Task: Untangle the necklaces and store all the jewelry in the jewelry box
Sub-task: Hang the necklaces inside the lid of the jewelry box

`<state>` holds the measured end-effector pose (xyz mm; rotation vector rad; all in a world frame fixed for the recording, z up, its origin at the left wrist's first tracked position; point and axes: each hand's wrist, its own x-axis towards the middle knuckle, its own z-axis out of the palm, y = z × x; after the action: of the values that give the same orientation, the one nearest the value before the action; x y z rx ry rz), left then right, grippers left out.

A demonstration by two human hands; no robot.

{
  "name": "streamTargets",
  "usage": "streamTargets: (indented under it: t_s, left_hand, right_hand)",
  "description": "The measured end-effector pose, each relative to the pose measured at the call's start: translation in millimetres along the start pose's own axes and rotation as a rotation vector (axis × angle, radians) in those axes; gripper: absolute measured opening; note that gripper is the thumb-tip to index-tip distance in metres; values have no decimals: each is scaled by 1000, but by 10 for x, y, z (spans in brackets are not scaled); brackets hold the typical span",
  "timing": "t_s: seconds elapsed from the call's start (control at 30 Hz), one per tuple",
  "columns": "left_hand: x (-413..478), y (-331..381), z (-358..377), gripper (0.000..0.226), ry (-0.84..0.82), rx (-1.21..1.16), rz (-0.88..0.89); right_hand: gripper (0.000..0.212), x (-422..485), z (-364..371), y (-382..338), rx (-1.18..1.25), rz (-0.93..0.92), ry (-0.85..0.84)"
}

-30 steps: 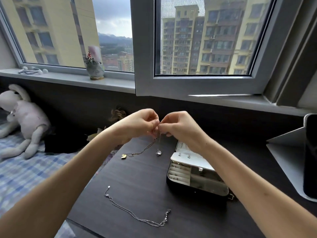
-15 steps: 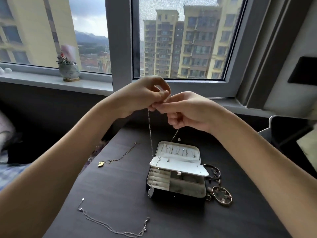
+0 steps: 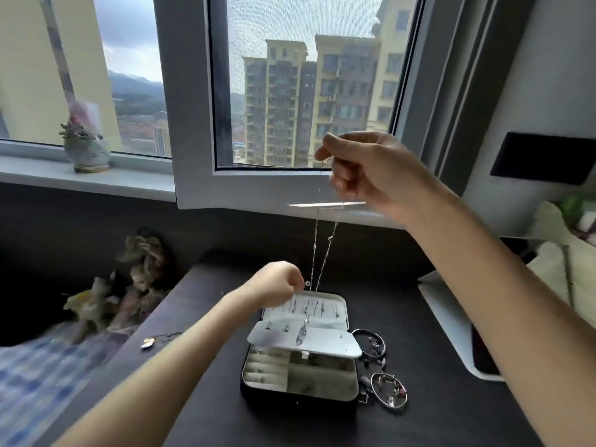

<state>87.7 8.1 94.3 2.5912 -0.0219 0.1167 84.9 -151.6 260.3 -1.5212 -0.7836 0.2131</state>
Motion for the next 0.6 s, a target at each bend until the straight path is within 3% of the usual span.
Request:
streamTargets:
  t_s: [0.27,0.5,0.6]
  left_hand:
    - [252,-137,468,23,-234,257,29]
    - [276,-134,595,29,-222,366,12]
    - [222,-126,640,31,-105,387,22]
  right_hand:
    - [23,152,-159,301,-43,29,-4]
    - [25,273,-236,678,-236,-1,147]
    - [25,317,-240,778,-239,-3,169]
